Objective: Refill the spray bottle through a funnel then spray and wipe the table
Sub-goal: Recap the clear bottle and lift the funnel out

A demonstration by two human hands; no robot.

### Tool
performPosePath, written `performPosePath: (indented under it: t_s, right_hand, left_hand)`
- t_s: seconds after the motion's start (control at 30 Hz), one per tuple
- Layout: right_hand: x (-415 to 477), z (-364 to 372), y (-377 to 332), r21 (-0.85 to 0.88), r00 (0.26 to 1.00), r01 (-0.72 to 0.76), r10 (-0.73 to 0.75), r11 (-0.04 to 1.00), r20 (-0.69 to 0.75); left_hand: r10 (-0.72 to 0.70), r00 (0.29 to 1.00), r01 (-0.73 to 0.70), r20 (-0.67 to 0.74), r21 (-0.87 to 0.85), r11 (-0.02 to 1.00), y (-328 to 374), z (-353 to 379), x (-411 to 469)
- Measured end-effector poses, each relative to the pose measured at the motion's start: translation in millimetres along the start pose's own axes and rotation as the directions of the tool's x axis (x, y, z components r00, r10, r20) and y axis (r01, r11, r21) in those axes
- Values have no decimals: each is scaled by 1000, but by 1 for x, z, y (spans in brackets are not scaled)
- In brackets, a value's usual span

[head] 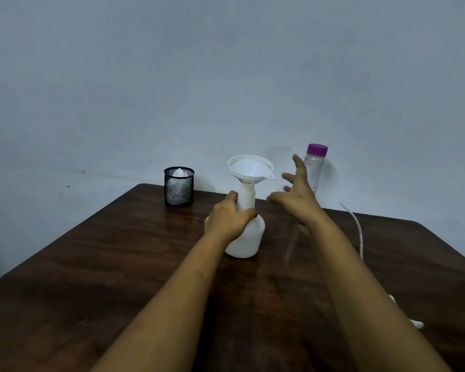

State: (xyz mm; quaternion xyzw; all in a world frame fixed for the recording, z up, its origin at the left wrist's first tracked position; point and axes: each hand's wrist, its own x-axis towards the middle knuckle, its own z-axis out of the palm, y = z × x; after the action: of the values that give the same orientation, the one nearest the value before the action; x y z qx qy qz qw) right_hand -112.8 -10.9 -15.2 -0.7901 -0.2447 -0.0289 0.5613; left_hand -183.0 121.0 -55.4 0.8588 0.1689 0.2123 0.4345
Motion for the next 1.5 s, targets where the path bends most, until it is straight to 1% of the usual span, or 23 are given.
performPosePath:
  t_s: [0.03,0.07,0.13,0.17,0.23,0.37,0.43,0.57,0.67,0.77,0.87,0.97,1.07,1.13,1.2,1.3,1.43,1.5]
  right_hand:
    - [-9,0,-9,65,996,46,-51,997,69]
    - [-16,-1,-16,72,987,97,-106,993,125]
    - [-26,1,-28,-6,962,195,-190,981,194]
    - [-30,4,-32,-53,958,217,-202,975,201]
    - [-37,9,-37,-64,969,198,-185,978,165]
    - [-48,9,-44,-40,978,208,-208,977,11]
    - [-54,7,-47,-42,978,205,-206,978,-38]
    - [-67,9,-48,-160,975,210,-218,965,-37]
    - [-74,9,-49,-140,971,206,-220,969,-95]
    - [-78,10,-48,-262,976,187,-210,947,-61]
    - [-82,8,-46,-262,967,171,-213,950,-138]
    - [-83,9,-44,-339,976,144,-190,930,-107]
    - [-84,10,-44,-364,965,156,-221,918,-143]
    - [-83,11,-46,-393,965,156,-225,906,-136]
    - [-83,11,-48,-389,970,148,-211,909,-124]
    - [-82,9,-53,-332,954,156,-229,930,-192]
    - [-84,13,-54,-391,970,127,-197,912,-143]
    - [-86,13,-54,-369,949,137,-229,919,-217]
  left_hand:
    - [-1,1000,1,11,-5,1000,0,0,-1]
    - [5,1000,-5,22,-12,1000,2,0,-3]
    - [18,999,-17,36,-35,999,3,0,-10]
    - [21,999,-19,43,-46,999,4,0,-14]
    - [27,998,-23,58,-63,998,6,0,-22]
    - [36,997,-32,66,-68,997,5,2,-34]
    - [49,998,-46,49,-64,997,3,4,-39]
    - [82,996,-80,26,-86,993,2,7,-51]
    - [93,995,-90,31,-94,992,3,6,-58]
    - [89,995,-84,34,-127,988,5,4,-64]
    - [85,996,-78,36,-159,984,6,4,-67]
    - [85,995,-76,54,-154,985,6,3,-68]
    - [102,992,-91,71,-139,986,5,3,-67]
    - [119,989,-107,86,-138,985,3,3,-66]
    - [147,984,-132,105,-136,982,2,2,-66]
    - [187,973,-167,132,-148,975,1,-2,-66]
    - [185,964,-155,193,-162,975,0,-7,-61]
    - [169,961,-139,219,-147,979,2,-10,-58]
